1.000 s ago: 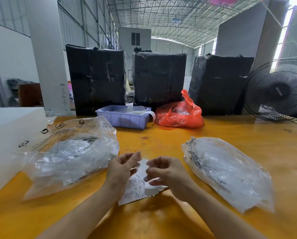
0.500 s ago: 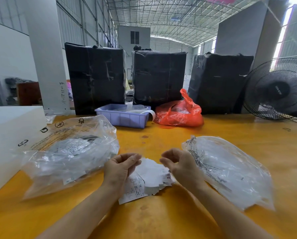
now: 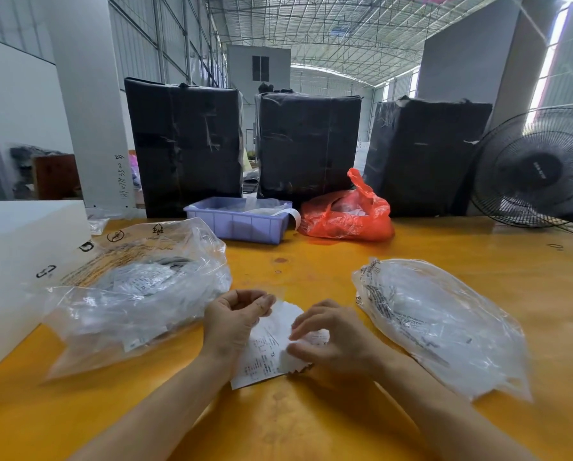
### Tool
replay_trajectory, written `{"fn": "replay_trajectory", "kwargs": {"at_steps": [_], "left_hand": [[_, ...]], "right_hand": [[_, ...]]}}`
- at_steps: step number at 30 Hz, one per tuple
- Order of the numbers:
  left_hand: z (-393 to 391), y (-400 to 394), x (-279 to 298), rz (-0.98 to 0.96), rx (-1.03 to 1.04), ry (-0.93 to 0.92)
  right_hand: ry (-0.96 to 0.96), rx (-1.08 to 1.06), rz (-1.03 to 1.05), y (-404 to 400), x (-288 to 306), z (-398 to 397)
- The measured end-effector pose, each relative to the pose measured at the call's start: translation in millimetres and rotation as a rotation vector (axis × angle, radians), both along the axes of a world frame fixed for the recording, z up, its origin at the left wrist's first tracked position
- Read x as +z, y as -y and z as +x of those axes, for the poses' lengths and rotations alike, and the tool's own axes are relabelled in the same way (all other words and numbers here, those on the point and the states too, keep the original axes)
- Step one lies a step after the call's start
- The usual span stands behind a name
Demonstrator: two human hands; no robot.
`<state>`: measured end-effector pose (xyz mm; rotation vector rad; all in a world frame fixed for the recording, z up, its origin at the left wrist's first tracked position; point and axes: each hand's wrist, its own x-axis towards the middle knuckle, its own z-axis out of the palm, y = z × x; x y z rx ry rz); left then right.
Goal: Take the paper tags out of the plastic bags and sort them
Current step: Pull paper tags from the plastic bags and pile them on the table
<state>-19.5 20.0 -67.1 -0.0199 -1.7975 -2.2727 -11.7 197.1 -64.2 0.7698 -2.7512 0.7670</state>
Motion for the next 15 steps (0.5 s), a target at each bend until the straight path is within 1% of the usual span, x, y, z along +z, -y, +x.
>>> {"fn": "replay_trajectory", "kwargs": {"at_steps": [3,5,8,10,13,15], "left_hand": [[0.0,0.9,0.5,0.01,0.012,-0.01],[0.1,1.0,1.1,0.016,0.015,-0.012],[0.3,0.2,1.3,-0.002,0.01,-0.008],[0.2,-0.4,0.9,-0.012,-0.002,-0.003],[0.7,-1.7,1.2,-0.028,-0.045,0.002],[2.1,-3.4,1.6,-0.031,-0.093,0.01]], "right_hand": [[-0.081,-0.091,-0.134,1.5,1.6,0.5],[-0.092,-0.203,-0.282,0.0,4.4,0.0],[0.033,-0.304,-0.682,-7.7,8.6,-4.6],[0.173,-0.318,-0.904,-10.0,10.7,-6.9],[0.374,-0.263,-1.17,-6.9,14.8,-6.1],[0.449,-0.212,-1.269,-3.2,16.3,-5.7]]}}
